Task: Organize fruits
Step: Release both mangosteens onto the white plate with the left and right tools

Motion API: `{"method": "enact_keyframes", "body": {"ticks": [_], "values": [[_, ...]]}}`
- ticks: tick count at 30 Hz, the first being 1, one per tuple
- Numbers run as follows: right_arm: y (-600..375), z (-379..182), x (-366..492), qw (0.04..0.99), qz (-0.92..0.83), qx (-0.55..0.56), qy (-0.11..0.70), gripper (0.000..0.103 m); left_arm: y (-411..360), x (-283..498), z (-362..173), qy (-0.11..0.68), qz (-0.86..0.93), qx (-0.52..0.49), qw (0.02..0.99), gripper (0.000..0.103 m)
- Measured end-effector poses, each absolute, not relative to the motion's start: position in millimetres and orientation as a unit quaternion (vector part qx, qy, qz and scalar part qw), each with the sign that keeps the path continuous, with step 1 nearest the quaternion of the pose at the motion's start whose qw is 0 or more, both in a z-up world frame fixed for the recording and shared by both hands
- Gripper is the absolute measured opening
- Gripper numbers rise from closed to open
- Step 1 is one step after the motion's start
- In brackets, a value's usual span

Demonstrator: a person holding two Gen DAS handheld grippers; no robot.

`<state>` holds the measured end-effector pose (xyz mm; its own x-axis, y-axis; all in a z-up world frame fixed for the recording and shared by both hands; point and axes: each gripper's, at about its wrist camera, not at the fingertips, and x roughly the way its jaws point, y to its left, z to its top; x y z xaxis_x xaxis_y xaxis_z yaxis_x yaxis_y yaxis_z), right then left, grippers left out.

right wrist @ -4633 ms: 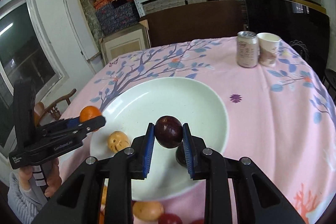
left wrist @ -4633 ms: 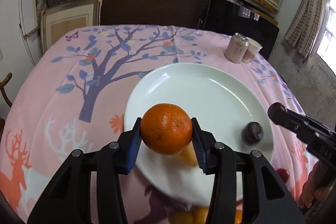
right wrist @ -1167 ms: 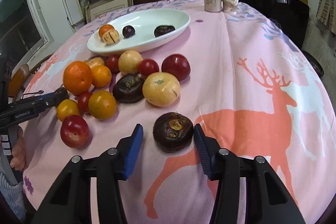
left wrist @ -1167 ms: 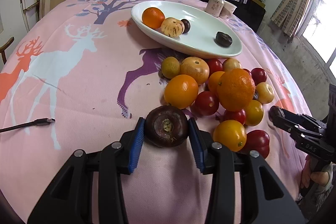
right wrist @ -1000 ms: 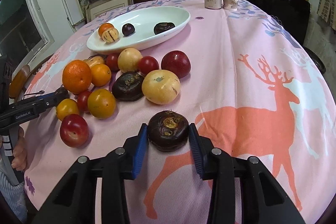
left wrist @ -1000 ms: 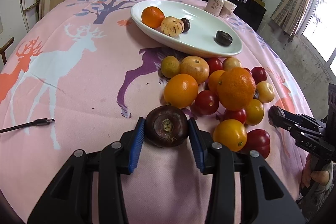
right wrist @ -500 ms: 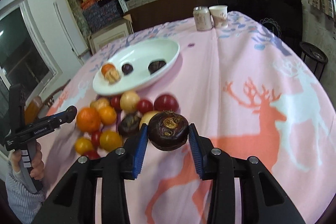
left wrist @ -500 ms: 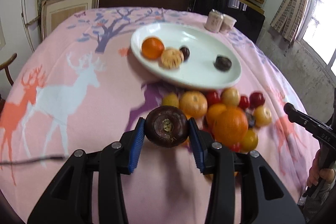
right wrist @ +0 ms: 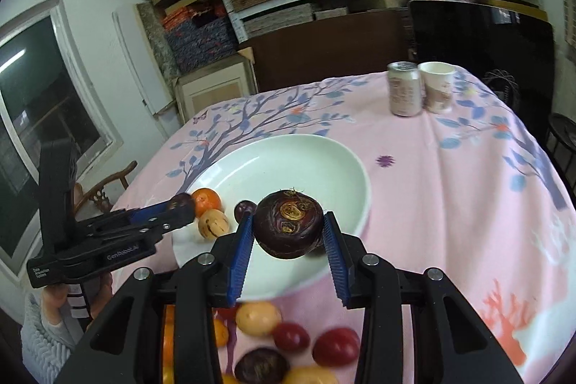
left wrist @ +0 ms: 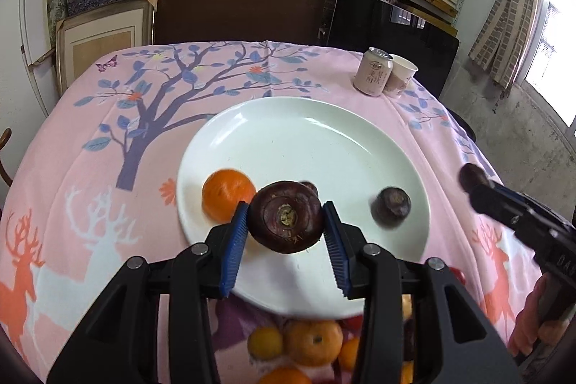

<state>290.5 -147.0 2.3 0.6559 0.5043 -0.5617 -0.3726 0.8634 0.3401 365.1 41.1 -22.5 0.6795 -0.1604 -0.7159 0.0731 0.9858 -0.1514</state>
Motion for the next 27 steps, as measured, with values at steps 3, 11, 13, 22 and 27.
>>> {"method": "enact_keyframes", "body": {"ticks": [3, 11, 13, 22, 27], "values": [[-125, -2, 312, 0.903, 0.245, 0.078, 0.343, 0.04, 41, 386, -23, 0.396, -0.061, -0.052, 0.915, 0.041], [-106, -20, 351, 0.899, 0.227, 0.046, 0.373, 0.04, 34, 434, -30, 0.399, -0.049, -0.022, 0.915, 0.041], [-101, -25, 359, 0.897, 0.225, 0.04, 0.379, 0.04, 35, 440, -34, 0.404, -0.051, -0.024, 0.913, 0.041], [-115, -34, 370, 0.895, 0.224, 0.068, 0.38, 0.058, 45, 444, -41, 0.412, -0.052, -0.038, 0.909, 0.049], [-136, -21, 360, 0.899, 0.225, 0.1, 0.361, 0.067, 49, 435, -31, 0.401, -0.046, -0.044, 0.914, 0.058]]}}
